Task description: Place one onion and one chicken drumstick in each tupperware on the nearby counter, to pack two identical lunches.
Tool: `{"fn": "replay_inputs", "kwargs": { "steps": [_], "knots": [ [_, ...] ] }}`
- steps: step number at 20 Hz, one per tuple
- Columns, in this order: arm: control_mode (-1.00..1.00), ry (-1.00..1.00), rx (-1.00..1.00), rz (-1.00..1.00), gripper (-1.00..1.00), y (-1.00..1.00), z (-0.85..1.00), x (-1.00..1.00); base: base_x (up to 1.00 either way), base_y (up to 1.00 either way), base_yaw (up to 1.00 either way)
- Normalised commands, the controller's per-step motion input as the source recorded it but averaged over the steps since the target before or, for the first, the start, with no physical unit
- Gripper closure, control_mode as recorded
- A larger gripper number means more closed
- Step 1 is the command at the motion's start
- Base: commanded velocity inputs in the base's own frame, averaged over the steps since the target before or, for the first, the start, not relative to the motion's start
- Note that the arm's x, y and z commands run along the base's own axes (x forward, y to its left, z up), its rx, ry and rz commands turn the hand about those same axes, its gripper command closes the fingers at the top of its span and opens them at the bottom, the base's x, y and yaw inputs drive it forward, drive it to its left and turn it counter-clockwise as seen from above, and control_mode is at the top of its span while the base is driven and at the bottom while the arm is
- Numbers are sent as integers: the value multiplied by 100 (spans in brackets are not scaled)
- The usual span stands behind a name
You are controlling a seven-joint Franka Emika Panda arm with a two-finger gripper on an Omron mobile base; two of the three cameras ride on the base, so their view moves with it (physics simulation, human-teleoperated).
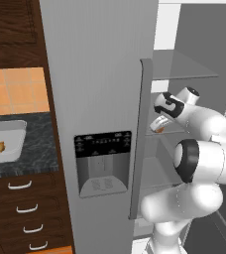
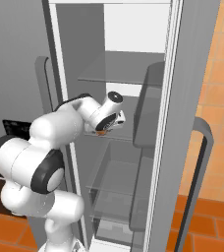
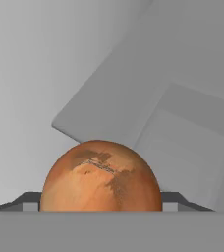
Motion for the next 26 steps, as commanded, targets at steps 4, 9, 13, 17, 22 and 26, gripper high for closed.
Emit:
{"fn": "replay_inputs", "kwargs": {
  "steps": [4,9,13,17,22,26],
  "knots": [
    [-100,27,-13,6,100,0,61,-100,0,0,0],
    [-100,7,-21,-16,100,0,-60,-100,0,0,0],
    [-100,-6,1,-32,100,1,49,-97,0,0,0],
    [-100,-2,0,-8,100,30,100,-72,0,0,0],
    [-100,-3,11,-9,100,22,64,-69,0,0,0],
    [-100,0,13,-2,100,25,82,-48,0,0,0]
  ]
}}
